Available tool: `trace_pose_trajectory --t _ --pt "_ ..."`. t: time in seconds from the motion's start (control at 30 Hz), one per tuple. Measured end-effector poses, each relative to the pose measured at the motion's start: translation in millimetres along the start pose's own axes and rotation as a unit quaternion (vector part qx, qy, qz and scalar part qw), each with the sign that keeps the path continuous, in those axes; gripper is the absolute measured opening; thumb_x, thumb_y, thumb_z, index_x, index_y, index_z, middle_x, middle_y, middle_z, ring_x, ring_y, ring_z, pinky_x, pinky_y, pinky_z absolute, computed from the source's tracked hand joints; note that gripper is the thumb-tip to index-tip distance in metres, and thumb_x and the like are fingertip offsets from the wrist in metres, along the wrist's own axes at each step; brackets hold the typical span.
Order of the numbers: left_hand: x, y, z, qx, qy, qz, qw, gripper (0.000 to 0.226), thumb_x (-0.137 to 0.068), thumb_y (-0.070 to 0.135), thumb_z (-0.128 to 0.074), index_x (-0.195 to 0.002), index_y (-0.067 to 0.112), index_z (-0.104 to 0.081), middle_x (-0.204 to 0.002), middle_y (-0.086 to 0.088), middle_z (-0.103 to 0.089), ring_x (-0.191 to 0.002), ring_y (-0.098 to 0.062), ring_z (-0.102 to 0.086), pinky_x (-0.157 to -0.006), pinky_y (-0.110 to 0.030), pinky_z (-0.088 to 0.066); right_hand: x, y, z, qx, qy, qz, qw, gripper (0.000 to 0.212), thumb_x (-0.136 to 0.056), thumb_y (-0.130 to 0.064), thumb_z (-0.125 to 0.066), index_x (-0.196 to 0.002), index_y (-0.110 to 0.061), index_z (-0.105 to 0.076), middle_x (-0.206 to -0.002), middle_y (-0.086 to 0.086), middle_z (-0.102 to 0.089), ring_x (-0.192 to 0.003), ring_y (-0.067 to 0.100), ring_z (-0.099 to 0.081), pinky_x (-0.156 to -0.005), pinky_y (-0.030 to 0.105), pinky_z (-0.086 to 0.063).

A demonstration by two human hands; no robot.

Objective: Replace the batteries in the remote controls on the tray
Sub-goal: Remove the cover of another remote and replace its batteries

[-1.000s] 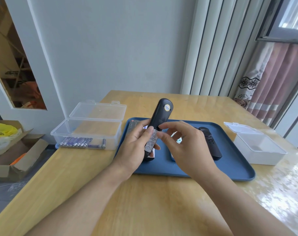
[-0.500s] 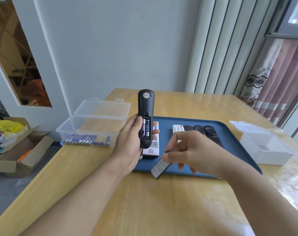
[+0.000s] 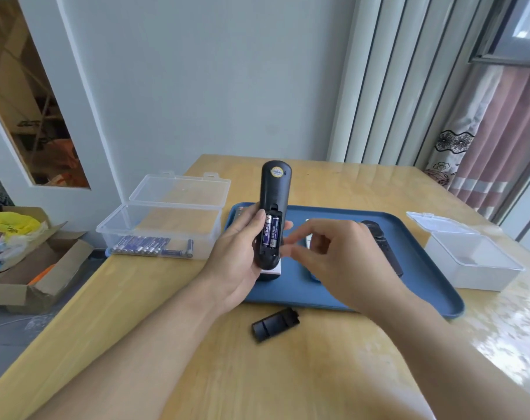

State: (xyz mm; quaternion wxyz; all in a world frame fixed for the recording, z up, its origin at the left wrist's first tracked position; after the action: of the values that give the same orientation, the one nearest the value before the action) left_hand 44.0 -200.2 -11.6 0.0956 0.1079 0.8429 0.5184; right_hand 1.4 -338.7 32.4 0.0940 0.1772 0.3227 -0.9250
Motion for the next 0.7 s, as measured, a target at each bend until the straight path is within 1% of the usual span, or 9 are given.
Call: trace_pose_trajectory --t 0.03,0.07,0.17,0.27,0.4,0.47,0.57,0.63,0.7 --pt "0.6 -1.7 -2.5 0.0 -0.011 0.006 1.0 0.034 -0.109 0.024 -0.04 -0.136 0.014 -0.059 -0.11 -0.009 -0.072 -0.081 -0.018 -0.068 -0.078 -0.029 -0.053 -0.2 -1.7 2.6 0.009 0.053 0.026 0.998 0.01 -0.084 -0.046 -0.076 -0.088 -0.038 -0.074 -0.059 -0.012 -0.054 -0.055 0.009 -0.048 -0.055 0.029 -0.042" --pt "1.9 -3.5 -2.9 0.005 -0.021 0.012 1.0 0.035 -0.109 0.023 -0.04 -0.138 0.014 -0.058 -0.11 -0.009 -0.071 -0.082 -0.018 -0.067 -0.076 -0.029 -0.054 0.3 -4.6 0.7 0.026 0.081 0.049 0.995 0.01 -0.085 -0.045 -0.075 -0.094 -0.04 -0.075 -0.065 -0.013 -0.056 -0.057 0.009 -0.049 -0.057 0.03 -0.045" --pt "3.0 -7.7 -7.3 0.012 -0.046 0.024 0.999 0.038 -0.11 0.022 -0.036 -0.14 0.013 -0.056 -0.106 -0.013 -0.067 -0.077 -0.016 -0.065 -0.065 -0.024 -0.054 1.5 -3.1 -5.6 0.057 0.106 0.074 0.99 0.023 -0.086 -0.045 -0.074 -0.108 -0.045 -0.072 -0.081 -0.015 -0.057 -0.06 0.008 -0.051 -0.058 0.031 -0.049" --pt "3.1 -9.8 -9.4 0.02 -0.055 0.03 0.998 0.038 -0.11 0.022 -0.036 -0.141 0.017 -0.057 -0.111 -0.012 -0.068 -0.08 -0.017 -0.064 -0.063 -0.023 -0.054 1.9 0.4 -7.9 0.066 0.109 0.073 0.989 0.028 -0.087 -0.044 -0.074 -0.114 -0.045 -0.071 -0.083 -0.015 -0.053 -0.063 0.007 -0.05 -0.058 0.031 -0.048" --pt "2.1 -11.1 -11.5 0.023 -0.058 0.032 0.998 0.038 -0.11 0.023 -0.037 -0.141 0.024 -0.058 -0.128 -0.009 -0.07 -0.099 -0.02 -0.065 -0.08 -0.028 -0.056 1.2 -1.4 -10.8 0.078 0.094 0.078 0.989 0.03 -0.089 -0.042 -0.072 -0.119 -0.046 -0.069 -0.082 -0.018 -0.048 -0.061 0.002 -0.046 -0.054 0.02 -0.038" --pt "2.1 -11.1 -11.5 0.024 -0.057 0.032 0.998 0.037 -0.109 0.023 -0.038 -0.139 0.026 -0.06 -0.134 -0.009 -0.068 -0.103 -0.022 -0.061 -0.085 -0.03 -0.054 1.3 -1.7 -11.2 0.072 0.089 0.073 0.991 0.029 -0.09 -0.041 -0.072 -0.119 -0.045 -0.07 -0.084 -0.018 -0.05 -0.063 0.005 -0.051 -0.055 0.023 -0.043" --pt "1.7 -11.2 -10.8 0.026 -0.053 0.028 0.998 0.036 -0.109 0.023 -0.04 -0.137 0.025 -0.061 -0.13 -0.009 -0.069 -0.104 -0.023 -0.059 -0.091 -0.033 -0.052 0.8 -2.6 -11.2 0.056 0.074 0.065 0.994 0.029 -0.092 -0.039 -0.07 -0.12 -0.045 -0.068 -0.09 -0.018 -0.052 -0.071 0.006 -0.056 -0.061 0.026 -0.048" --pt "1.2 -10.6 -10.5 0.008 -0.051 0.017 0.999 0.036 -0.108 0.024 -0.042 -0.139 0.023 -0.059 -0.121 -0.007 -0.072 -0.101 -0.021 -0.059 -0.087 -0.029 -0.054 -0.3 -3.2 -12.6 0.048 0.055 0.055 0.996 0.027 -0.094 -0.043 -0.066 -0.12 -0.044 -0.064 -0.096 -0.019 -0.052 -0.079 0.005 -0.057 -0.065 0.026 -0.048" --pt "0.9 -9.7 -9.4 -0.003 -0.041 0.011 0.999 0.035 -0.107 0.024 -0.044 -0.138 0.025 -0.059 -0.116 -0.003 -0.073 -0.095 -0.017 -0.062 -0.081 -0.024 -0.054 -0.8 -3.7 -13.8 0.027 0.04 0.049 0.998 0.026 -0.095 -0.045 -0.063 -0.12 -0.042 -0.061 -0.1 -0.019 -0.053 -0.084 0.005 -0.057 -0.07 0.027 -0.05"
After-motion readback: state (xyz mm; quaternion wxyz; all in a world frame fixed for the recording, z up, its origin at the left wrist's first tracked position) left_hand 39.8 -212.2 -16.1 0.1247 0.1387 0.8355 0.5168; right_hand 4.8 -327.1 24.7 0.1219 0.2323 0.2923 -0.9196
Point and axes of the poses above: each hand's wrist, its own x-axis away from the middle knuckle, its own z-axis out of the back of the hand, y = z × x, the point moved 7 cm from there along -x, towards the middle knuckle
